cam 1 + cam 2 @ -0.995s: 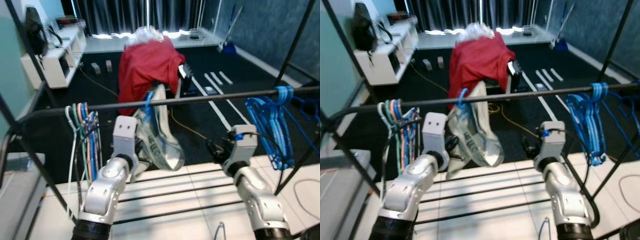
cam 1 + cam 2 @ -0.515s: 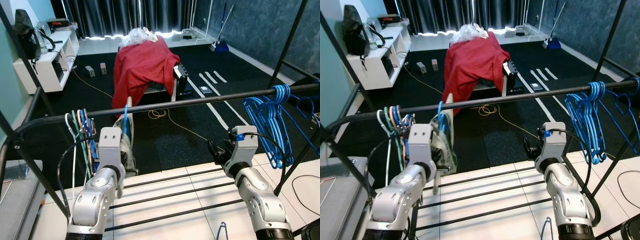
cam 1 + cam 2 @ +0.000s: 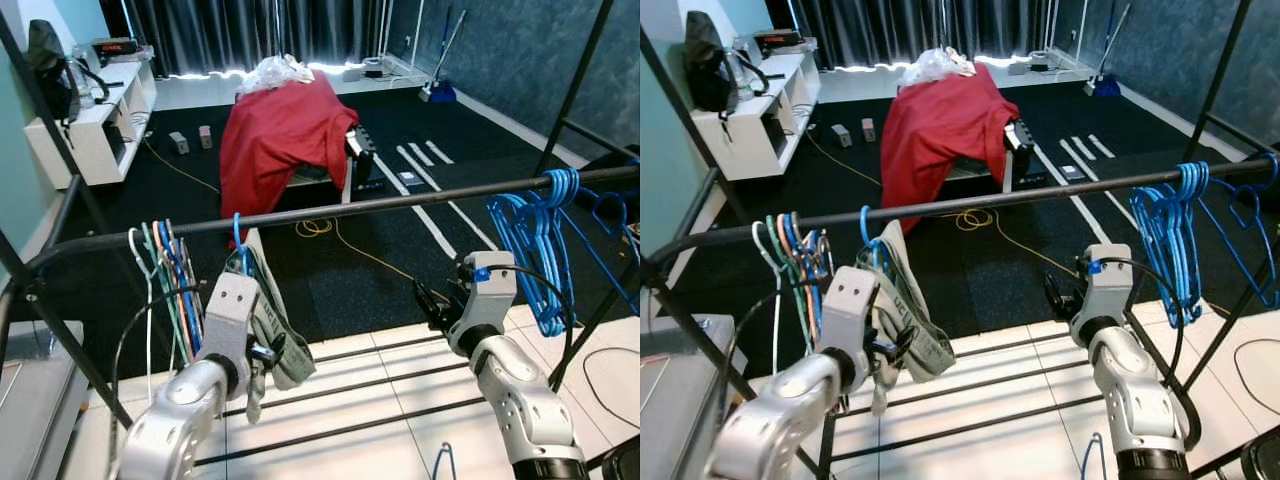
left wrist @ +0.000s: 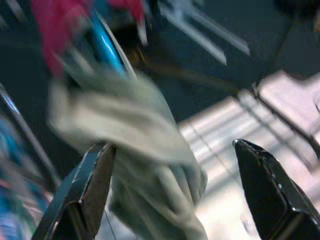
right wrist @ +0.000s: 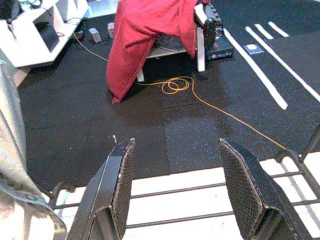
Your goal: Hang hanger
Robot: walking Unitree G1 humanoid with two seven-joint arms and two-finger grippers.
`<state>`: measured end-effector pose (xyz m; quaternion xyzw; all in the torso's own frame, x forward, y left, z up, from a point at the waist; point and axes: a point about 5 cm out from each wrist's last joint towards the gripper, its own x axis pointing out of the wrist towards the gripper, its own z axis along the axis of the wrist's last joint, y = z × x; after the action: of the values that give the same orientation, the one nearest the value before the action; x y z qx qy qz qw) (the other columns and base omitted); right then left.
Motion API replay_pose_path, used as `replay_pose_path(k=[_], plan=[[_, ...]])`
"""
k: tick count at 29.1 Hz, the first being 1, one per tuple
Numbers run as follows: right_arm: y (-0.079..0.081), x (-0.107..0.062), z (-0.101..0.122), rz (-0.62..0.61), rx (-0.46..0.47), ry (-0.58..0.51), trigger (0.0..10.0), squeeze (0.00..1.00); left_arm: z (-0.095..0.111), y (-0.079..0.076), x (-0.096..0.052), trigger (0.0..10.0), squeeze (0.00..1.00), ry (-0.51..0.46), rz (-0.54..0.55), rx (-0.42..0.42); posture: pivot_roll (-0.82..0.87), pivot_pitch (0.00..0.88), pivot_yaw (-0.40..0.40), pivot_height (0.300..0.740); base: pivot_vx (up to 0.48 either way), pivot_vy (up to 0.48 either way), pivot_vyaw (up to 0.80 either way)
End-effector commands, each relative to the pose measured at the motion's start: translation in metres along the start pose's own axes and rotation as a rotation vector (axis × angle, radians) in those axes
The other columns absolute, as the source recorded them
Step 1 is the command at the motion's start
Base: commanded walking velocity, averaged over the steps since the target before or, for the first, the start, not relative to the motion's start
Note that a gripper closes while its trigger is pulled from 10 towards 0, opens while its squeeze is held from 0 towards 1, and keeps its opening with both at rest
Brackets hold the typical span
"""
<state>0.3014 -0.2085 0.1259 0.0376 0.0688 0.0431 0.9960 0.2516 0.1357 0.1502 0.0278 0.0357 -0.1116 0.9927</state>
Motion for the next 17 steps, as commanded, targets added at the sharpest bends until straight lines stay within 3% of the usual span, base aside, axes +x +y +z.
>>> replay_pose_path(k=[1,3,4,5,6,9,17], plan=[[0.001,-0.001,0.0,0.008,0.01,0.003,10.0,0.0,0.007,0.01,-0.006,10.0,1.0,-0.07,0.073,0.018,-0.07,0.043,-0.001,0.74,0.0,0.0,0.0],[0.0,0.0,0.001,0.009,0.014,0.004,10.0,0.0,0.007,0.017,-0.021,10.0,1.0,-0.128,0.202,-0.055,-0.07,0.047,-0.021,0.74,0.0,0.0,0.0],[0.0,0.0,0.001,0.009,0.014,0.004,10.0,0.0,0.007,0.017,-0.021,10.0,1.0,-0.128,0.202,-0.055,-0.07,0.047,-0.021,0.74,0.0,0.0,0.0],[-0.001,0.0,0.001,0.011,0.014,0.007,10.0,0.0,0.005,0.02,-0.027,10.0,0.65,-0.134,0.263,-0.08,-0.07,0.049,-0.028,0.74,0.0,0.0,0.0],[-0.002,0.001,0.001,0.016,0.012,0.011,10.0,0.0,0.003,0.022,-0.029,10.0,0.0,-0.128,0.307,-0.075,-0.07,0.047,-0.032,0.74,0.0,0.0,0.0],[-0.002,0.001,0.001,0.019,0.012,0.014,10.0,0.0,0.002,0.023,-0.031,10.0,0.0,-0.123,0.331,-0.067,-0.07,0.047,-0.032,0.74,0.0,0.0,0.0],[0.0,0.004,0.001,0.026,0.026,0.016,10.0,0.0,0.001,0.021,-0.028,10.0,0.0,-0.12,0.313,-0.009,-0.05,0.048,-0.027,0.74,-0.361,0.0,0.0]])
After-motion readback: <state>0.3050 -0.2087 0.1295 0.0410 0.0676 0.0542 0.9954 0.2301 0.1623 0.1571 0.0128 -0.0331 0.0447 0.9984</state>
